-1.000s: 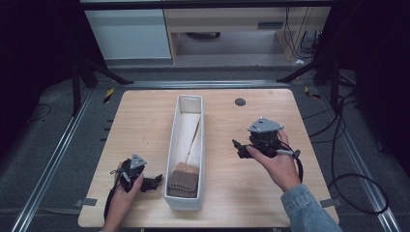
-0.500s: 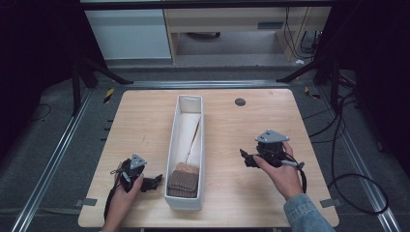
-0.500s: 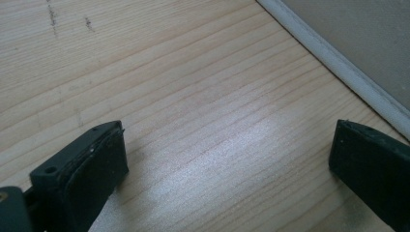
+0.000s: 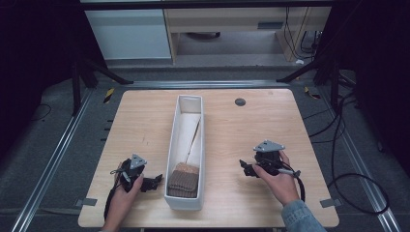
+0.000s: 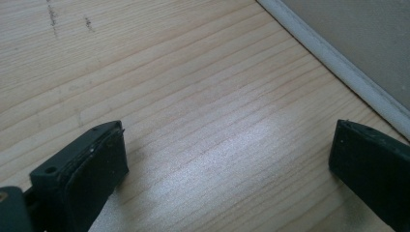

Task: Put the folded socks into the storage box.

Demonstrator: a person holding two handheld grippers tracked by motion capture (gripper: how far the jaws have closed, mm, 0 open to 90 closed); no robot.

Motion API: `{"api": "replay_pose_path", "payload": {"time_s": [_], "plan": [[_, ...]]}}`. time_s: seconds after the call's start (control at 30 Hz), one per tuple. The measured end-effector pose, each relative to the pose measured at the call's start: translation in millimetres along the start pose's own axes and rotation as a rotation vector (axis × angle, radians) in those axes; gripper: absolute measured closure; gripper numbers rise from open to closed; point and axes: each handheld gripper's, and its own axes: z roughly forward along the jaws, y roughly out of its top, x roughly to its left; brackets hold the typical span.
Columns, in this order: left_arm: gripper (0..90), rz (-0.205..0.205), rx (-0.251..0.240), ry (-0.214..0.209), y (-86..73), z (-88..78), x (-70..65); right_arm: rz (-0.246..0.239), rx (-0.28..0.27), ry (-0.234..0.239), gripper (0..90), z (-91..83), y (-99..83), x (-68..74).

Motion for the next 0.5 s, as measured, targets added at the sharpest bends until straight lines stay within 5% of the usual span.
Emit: {"api": "replay_pose_path", "payload": {"time_s": [0.5], "plan": [[0.0, 0.000, 0.001, 0.001, 0.1, -0.1, 0.0, 0.107, 0.026, -0.034, 10.3, 21.5, -15.2, -26.8]]}}
